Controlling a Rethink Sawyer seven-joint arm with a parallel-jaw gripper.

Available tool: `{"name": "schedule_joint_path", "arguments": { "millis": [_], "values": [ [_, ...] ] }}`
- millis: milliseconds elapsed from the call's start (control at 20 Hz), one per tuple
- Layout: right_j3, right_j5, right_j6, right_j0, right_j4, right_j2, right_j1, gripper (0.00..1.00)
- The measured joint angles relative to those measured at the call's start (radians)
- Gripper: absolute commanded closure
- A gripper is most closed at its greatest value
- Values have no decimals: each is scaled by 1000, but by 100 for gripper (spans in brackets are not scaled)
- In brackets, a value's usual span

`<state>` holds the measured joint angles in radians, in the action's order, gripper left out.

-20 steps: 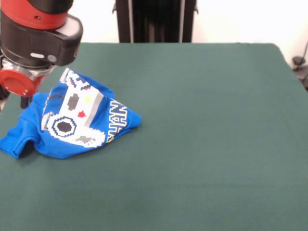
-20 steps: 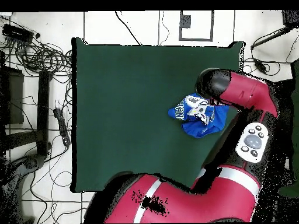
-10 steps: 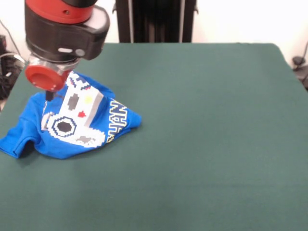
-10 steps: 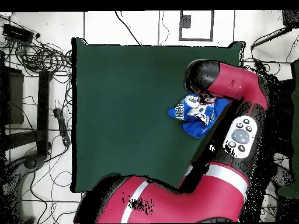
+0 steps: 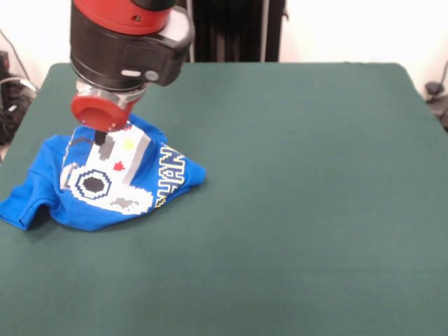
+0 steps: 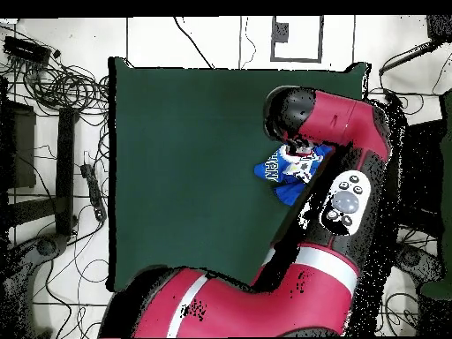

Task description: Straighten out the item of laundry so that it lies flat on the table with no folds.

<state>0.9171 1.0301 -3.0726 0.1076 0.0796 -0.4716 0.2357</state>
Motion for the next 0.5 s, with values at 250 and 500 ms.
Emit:
{"name": "schedule_joint_path", "arguments": {
  "millis": [250,500],
  "values": [
    [0,-14,0,-3,0,5,-10,100],
    [0,-54,0,-3,0,8,-24,100]
  ]
}}
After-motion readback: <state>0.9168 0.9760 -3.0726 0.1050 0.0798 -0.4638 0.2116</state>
